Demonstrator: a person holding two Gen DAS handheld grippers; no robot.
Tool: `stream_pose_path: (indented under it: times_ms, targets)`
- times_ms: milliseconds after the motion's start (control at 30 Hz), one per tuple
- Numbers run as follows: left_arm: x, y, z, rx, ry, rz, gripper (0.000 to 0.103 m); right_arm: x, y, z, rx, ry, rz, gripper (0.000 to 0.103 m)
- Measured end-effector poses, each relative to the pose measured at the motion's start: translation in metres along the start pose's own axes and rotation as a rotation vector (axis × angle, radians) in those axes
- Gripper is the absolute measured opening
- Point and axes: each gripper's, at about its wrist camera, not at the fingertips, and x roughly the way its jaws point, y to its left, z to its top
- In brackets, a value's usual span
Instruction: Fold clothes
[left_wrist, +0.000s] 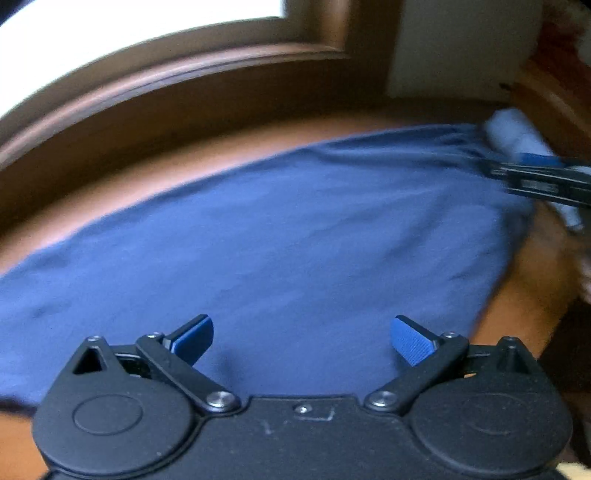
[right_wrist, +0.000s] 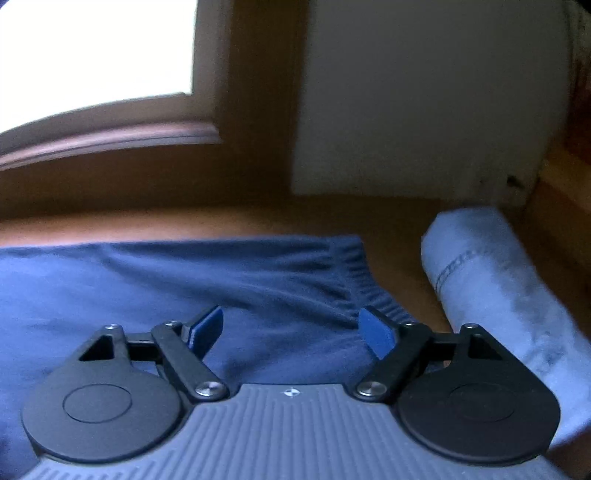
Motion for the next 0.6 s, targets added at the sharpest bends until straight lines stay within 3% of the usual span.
stream_pose_path:
  times_ms: [133,267,433,600]
  targets:
    - [-0.026,0.039,-0.033,-0.037,0.002,0.063,0.103,-0.045,0.041,-0.008,0.048,-0.043,0.056,0.085]
    - [-0.052,0.078,-0.066,-0.075,0.006,0.122,0.103,-0.061,0.103,-0.018,0.096,0.005,0.181,0.086]
    - [-0.08,0.124,-0.108,-0.121,0.005,0.155,0.103,-0.075,0.191,-0.025,0.015,0.041,0.314,0.086]
    - [-0.095,0.162,-0.131,-0.133,-0.006,0.183,0.103,-0.095,0.253,-0.031,-0.041,0.072,0.37,0.086]
